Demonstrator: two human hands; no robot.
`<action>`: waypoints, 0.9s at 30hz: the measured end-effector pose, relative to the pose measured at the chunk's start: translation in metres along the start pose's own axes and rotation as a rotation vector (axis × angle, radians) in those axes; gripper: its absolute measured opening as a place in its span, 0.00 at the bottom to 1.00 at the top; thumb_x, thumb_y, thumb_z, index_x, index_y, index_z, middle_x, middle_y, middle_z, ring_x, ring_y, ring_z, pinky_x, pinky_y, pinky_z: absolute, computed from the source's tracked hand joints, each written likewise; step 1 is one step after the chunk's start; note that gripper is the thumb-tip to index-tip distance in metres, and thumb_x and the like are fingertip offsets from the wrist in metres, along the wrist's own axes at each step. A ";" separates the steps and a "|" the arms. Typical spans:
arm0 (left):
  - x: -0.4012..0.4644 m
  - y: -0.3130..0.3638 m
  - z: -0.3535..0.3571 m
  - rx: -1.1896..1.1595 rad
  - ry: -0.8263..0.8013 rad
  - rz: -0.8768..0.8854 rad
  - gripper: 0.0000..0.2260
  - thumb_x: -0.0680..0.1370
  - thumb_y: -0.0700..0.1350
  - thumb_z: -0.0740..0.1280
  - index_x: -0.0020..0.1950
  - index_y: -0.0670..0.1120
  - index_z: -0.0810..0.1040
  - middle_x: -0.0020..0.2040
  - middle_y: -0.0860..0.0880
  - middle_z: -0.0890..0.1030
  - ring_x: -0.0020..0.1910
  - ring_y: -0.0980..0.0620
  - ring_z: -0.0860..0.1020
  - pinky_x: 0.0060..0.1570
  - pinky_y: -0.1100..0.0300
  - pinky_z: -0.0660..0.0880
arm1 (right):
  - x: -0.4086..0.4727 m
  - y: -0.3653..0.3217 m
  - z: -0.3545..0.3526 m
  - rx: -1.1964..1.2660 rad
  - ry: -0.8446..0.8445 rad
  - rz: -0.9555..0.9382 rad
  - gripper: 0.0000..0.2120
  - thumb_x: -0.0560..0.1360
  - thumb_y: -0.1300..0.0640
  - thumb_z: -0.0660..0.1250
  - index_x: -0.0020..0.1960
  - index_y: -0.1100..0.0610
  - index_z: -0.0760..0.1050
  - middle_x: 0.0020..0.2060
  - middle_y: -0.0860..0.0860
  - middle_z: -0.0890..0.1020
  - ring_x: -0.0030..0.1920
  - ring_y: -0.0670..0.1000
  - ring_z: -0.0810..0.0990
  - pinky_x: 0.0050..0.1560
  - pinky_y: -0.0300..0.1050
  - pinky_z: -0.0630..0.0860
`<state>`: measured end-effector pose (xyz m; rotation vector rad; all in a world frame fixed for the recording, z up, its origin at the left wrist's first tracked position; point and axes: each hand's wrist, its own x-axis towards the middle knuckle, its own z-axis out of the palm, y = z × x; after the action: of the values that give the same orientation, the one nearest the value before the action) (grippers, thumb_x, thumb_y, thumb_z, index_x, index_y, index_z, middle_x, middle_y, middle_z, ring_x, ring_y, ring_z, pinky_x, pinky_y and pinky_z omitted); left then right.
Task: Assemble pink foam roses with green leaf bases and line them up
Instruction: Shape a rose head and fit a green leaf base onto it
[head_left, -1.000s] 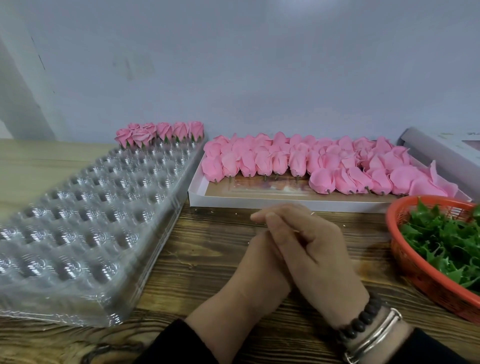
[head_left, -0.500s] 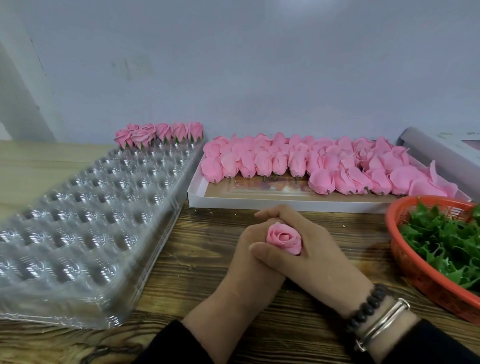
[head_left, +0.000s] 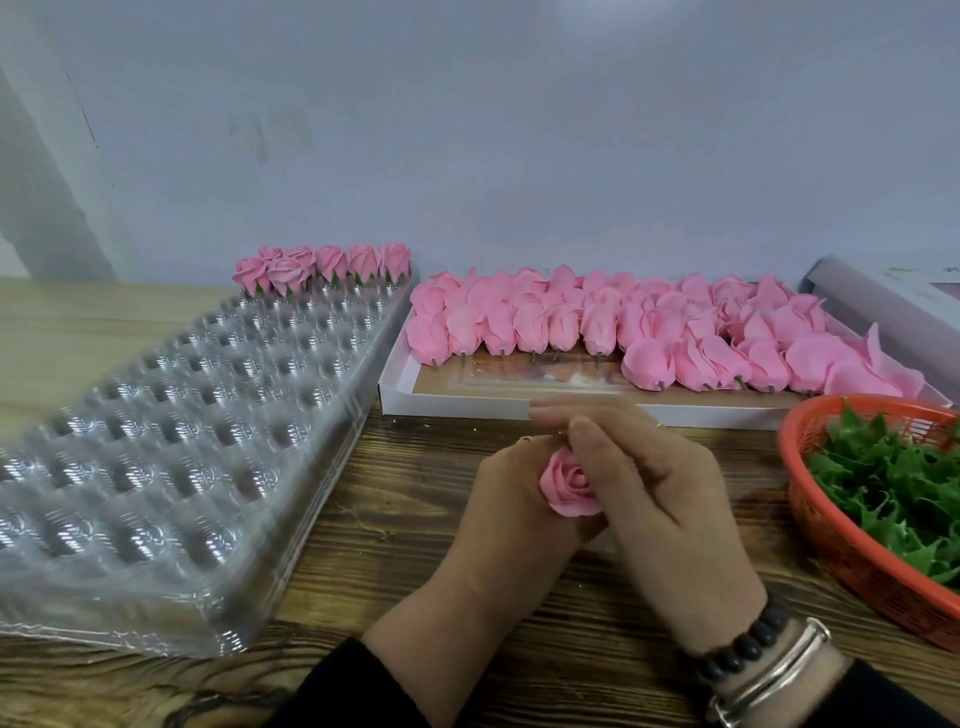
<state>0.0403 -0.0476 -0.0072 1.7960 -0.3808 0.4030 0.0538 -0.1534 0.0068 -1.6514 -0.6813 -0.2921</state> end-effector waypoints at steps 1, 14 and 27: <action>-0.001 0.002 0.001 0.024 0.001 0.011 0.04 0.68 0.47 0.67 0.38 0.57 0.77 0.33 0.59 0.80 0.37 0.64 0.79 0.37 0.71 0.72 | -0.001 0.000 0.003 -0.059 0.018 -0.009 0.16 0.73 0.47 0.57 0.49 0.51 0.81 0.46 0.42 0.83 0.51 0.42 0.80 0.52 0.36 0.74; -0.005 0.002 0.004 -0.142 -0.015 -0.076 0.13 0.73 0.24 0.62 0.39 0.41 0.77 0.34 0.52 0.81 0.36 0.61 0.79 0.35 0.68 0.74 | -0.001 0.002 0.006 -0.279 -0.125 0.114 0.19 0.65 0.37 0.58 0.50 0.43 0.77 0.44 0.41 0.80 0.49 0.43 0.77 0.52 0.45 0.75; 0.002 0.000 -0.004 -0.082 0.100 0.013 0.02 0.66 0.40 0.69 0.36 0.47 0.79 0.33 0.50 0.80 0.35 0.53 0.78 0.37 0.56 0.77 | 0.004 0.014 -0.010 -0.170 -0.346 0.251 0.40 0.54 0.31 0.69 0.64 0.34 0.63 0.57 0.37 0.76 0.59 0.37 0.74 0.61 0.41 0.72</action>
<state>0.0418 -0.0438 -0.0054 1.6876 -0.3344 0.4773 0.0670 -0.1631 -0.0003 -1.9515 -0.7096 0.1238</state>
